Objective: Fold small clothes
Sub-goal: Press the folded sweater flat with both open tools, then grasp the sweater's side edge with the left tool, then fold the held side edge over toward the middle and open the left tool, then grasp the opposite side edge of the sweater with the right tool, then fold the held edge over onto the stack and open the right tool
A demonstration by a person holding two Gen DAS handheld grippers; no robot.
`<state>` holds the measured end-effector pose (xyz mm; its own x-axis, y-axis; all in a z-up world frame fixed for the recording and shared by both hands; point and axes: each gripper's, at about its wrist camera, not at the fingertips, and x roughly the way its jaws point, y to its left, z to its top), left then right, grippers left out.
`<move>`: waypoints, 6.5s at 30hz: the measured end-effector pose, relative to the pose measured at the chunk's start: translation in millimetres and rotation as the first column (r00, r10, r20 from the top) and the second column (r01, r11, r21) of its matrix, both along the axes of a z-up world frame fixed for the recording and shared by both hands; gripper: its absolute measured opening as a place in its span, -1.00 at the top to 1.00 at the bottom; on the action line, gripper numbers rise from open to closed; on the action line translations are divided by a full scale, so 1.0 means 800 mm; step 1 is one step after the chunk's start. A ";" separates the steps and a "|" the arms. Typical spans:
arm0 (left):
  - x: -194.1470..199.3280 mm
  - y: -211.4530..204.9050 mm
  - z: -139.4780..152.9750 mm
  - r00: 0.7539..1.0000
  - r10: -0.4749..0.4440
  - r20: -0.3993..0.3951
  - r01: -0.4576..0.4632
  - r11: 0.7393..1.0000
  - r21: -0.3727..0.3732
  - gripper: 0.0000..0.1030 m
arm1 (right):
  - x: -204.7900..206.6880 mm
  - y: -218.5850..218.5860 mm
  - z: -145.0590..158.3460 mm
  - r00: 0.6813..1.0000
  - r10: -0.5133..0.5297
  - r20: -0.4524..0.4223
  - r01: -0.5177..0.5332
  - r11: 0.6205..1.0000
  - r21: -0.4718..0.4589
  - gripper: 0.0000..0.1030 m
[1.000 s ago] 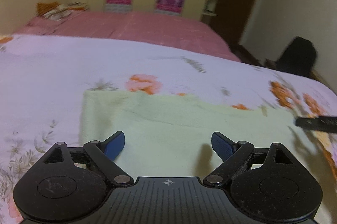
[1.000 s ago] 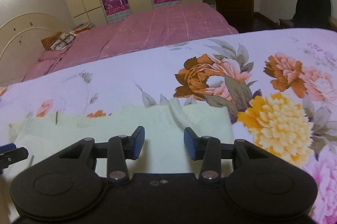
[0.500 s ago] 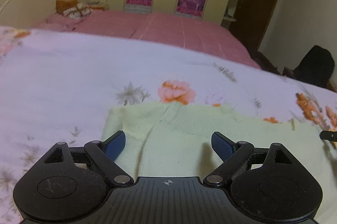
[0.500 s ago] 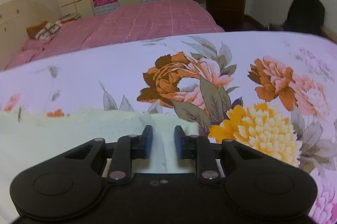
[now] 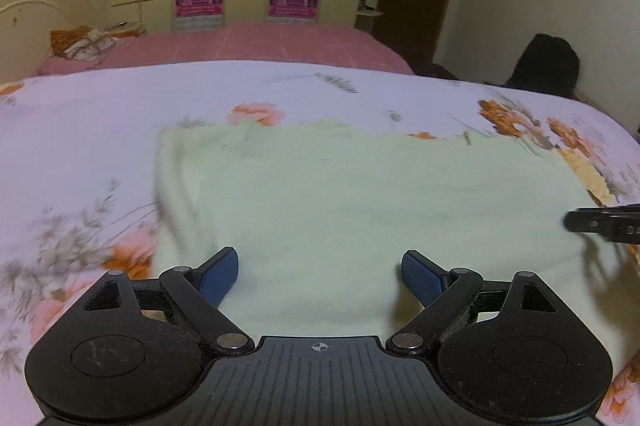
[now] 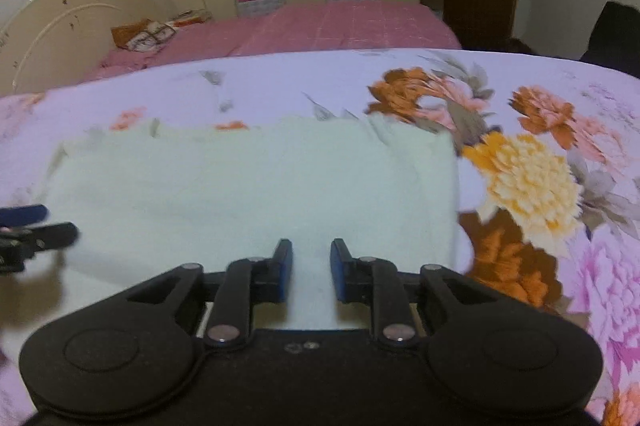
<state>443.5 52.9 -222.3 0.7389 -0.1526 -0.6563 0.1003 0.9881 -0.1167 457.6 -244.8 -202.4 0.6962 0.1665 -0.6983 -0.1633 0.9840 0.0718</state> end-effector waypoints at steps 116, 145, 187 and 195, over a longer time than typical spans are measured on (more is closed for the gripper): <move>-0.026 0.037 -0.004 0.967 0.228 0.112 -0.107 0.767 -0.633 0.83 | -0.043 0.151 -0.021 0.988 0.129 0.081 -0.119 0.986 -0.118 0.21; -0.035 -0.080 0.027 0.980 -0.197 0.035 0.193 0.882 -0.429 -0.26 | -0.075 -0.065 0.036 0.991 -0.132 -0.033 0.134 0.906 0.400 -0.14; 0.036 -0.099 -0.011 0.988 -0.157 -0.007 0.144 0.920 -0.364 -0.26 | -0.059 -0.086 0.041 0.978 -0.197 0.072 0.149 0.895 0.421 0.76; 0.027 -0.114 -0.016 0.978 -0.198 -0.070 0.169 0.940 -0.298 -0.26 | -0.063 -0.112 0.014 0.975 -0.209 -0.078 0.221 0.867 0.446 0.53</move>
